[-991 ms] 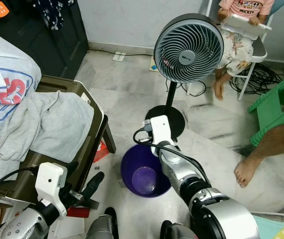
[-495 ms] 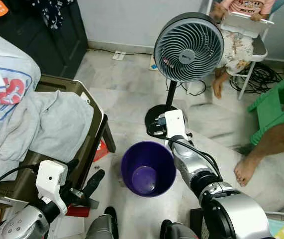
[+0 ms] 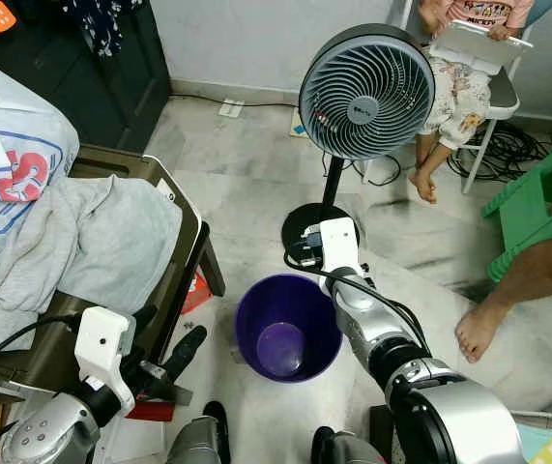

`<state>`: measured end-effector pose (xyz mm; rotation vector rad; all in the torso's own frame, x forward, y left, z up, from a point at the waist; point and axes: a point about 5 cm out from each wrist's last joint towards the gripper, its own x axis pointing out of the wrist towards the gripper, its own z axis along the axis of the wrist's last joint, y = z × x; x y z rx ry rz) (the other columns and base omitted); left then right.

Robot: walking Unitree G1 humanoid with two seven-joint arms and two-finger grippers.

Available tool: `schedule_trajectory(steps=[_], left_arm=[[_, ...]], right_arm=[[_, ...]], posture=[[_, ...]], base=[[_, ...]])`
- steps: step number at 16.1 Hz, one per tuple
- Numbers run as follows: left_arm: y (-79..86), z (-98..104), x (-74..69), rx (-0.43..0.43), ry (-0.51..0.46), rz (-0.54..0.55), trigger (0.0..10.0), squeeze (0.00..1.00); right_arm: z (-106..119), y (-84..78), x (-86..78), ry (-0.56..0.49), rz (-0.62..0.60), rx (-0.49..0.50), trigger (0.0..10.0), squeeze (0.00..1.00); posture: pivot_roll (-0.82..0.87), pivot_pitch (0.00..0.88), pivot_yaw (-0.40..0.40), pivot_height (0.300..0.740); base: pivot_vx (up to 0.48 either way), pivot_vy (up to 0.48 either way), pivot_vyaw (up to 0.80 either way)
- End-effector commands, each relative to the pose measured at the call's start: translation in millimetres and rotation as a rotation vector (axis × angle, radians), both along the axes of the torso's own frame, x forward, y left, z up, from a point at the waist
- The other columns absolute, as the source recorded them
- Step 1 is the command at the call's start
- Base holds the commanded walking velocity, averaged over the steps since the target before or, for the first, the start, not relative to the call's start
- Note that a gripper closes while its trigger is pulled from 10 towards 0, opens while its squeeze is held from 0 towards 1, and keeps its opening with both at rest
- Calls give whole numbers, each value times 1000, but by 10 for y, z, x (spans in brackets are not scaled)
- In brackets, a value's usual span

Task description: Clean up the room

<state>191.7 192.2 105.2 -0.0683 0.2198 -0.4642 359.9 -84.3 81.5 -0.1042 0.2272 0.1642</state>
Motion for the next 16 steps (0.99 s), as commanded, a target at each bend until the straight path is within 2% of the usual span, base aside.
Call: schedule_trajectory(steps=[1, 12, 15, 16], left_arm=[[41, -31, -23, 19, 15, 10, 10000, 0], [12, -42, 33, 14, 1, 13, 10000, 0], [-46, -25, 126, -8, -34, 18, 10000, 0], [-75, -21, 184, -21, -47, 13, 10000, 0]], right_arm=[[12, 21, 5, 0, -2, 13, 10000, 1000], [64, 8, 36, -18, -4, 28, 10000, 1000], [141, -44, 54, -81, 13, 51, 10000, 1000], [145, -115, 37, -111, 17, 57, 10000, 1000]], posture=[[154, 259, 6, 740], [147, 231, 7, 740], [117, 181, -6, 740], [101, 166, -9, 740]], base=[[0, 0, 0], [0, 0, 0], [0, 0, 0], [0, 0, 0]])
